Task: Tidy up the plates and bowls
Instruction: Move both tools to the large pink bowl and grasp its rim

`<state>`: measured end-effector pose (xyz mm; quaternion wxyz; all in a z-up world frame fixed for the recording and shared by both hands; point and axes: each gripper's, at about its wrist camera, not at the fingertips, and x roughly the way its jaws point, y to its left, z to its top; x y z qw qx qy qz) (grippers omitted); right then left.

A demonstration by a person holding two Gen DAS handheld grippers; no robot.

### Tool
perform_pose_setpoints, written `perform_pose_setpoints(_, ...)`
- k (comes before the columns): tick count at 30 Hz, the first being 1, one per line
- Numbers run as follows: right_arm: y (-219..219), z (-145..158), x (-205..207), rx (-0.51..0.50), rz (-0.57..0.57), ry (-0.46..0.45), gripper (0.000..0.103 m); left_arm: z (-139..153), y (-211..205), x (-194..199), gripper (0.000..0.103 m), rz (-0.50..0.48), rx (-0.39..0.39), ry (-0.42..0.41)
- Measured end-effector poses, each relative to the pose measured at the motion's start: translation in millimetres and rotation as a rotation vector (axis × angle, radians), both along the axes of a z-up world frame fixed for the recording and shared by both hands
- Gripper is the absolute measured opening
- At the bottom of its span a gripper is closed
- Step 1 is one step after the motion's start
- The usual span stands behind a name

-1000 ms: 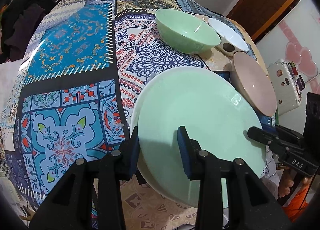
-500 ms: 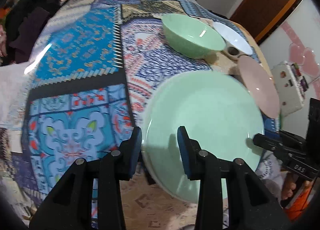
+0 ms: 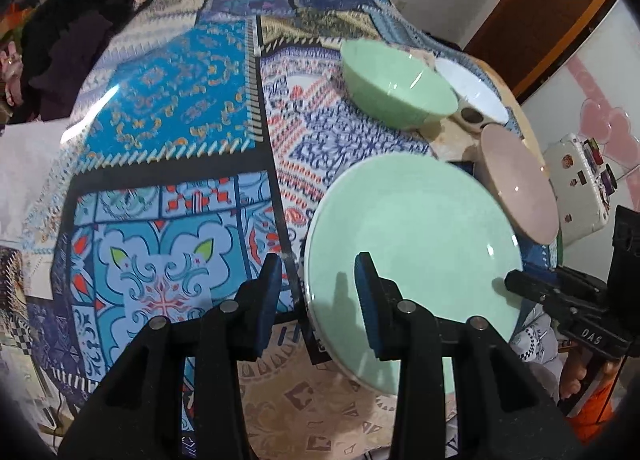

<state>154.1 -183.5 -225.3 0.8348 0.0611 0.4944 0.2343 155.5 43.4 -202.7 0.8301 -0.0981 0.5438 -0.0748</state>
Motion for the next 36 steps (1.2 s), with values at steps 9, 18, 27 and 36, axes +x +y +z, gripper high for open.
perform_pose_setpoints(9,-35,27,-2,0.027,-0.067,-0.089,0.029,36,-23,-1,0.040,-0.030,0.004,-0.107)
perform_pose_setpoints(18,-71,40,6,0.000,-0.175,-0.180,0.049,55,-66,9,0.056,-0.083,0.030,-0.178)
perform_pose_setpoints(27,-107,25,22,-0.014,-0.246,-0.158,0.051,44,-111,39,0.064,-0.144,0.050,-0.160)
perform_pose_setpoints(36,-118,-3,40,-0.006,-0.261,-0.085,0.051,15,-156,73,0.064,-0.209,0.061,-0.103)
